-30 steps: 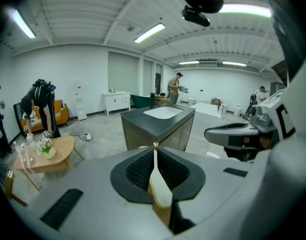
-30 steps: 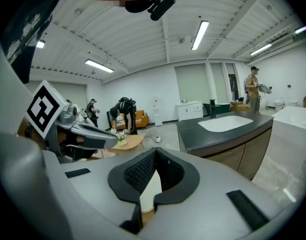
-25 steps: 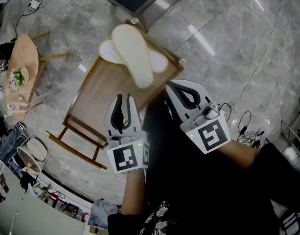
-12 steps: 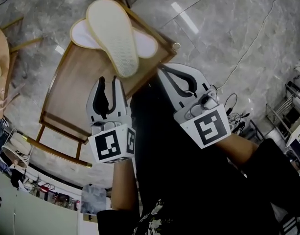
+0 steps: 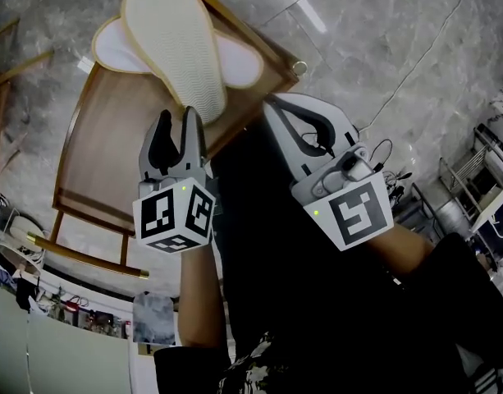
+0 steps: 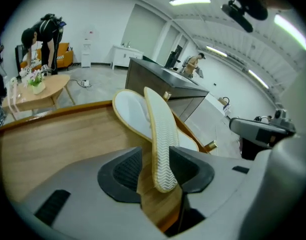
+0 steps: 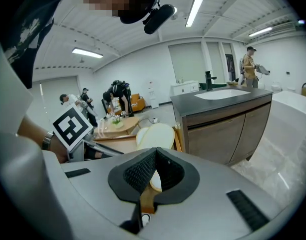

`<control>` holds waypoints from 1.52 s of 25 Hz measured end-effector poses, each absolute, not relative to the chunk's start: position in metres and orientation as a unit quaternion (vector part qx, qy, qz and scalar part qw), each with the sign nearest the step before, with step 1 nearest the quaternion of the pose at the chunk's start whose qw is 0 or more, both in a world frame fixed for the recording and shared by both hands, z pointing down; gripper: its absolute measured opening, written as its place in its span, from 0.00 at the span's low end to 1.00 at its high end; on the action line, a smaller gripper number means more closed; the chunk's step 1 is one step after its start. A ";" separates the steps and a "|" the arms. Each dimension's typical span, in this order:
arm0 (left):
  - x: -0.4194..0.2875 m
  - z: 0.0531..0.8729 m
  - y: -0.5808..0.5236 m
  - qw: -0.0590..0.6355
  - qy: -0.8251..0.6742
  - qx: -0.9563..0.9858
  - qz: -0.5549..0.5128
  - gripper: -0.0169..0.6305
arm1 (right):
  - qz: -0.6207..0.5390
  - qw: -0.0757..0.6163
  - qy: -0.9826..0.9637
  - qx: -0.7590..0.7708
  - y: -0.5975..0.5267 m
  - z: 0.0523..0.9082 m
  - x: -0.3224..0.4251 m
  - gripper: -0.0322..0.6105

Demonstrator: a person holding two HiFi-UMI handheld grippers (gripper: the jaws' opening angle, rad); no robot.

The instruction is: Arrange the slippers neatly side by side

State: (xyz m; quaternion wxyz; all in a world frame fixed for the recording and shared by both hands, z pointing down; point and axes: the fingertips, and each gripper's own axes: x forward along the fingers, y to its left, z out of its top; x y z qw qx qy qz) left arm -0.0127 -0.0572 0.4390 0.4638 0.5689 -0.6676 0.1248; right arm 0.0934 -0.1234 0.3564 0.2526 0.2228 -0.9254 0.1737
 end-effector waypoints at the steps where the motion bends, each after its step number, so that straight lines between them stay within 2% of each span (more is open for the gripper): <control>1: -0.012 0.442 -0.057 0.473 -0.664 0.566 0.122 0.28 | 0.176 0.256 -0.924 0.222 -0.123 0.358 0.094 0.05; 7: -0.004 0.455 -0.060 0.505 -0.642 0.566 0.114 0.32 | 0.179 0.257 -0.924 0.218 -0.123 0.359 0.089 0.05; 8: -0.004 0.456 -0.060 0.507 -0.640 0.566 0.115 0.30 | 0.179 0.258 -0.925 0.216 -0.122 0.360 0.087 0.05; 11: -0.003 0.459 -0.062 0.507 -0.644 0.562 0.115 0.16 | 0.183 0.259 -0.924 0.213 -0.120 0.361 0.085 0.05; 18: -0.002 0.457 -0.064 0.509 -0.641 0.566 0.100 0.13 | 0.180 0.265 -0.923 0.214 -0.119 0.362 0.090 0.05; 26: 0.004 0.428 -0.070 0.474 -0.642 0.595 0.097 0.07 | 0.174 0.245 -0.926 0.229 -0.125 0.352 0.086 0.05; 38: 0.017 0.383 -0.080 0.436 -0.626 0.642 0.072 0.06 | 0.168 0.230 -0.928 0.241 -0.120 0.340 0.084 0.05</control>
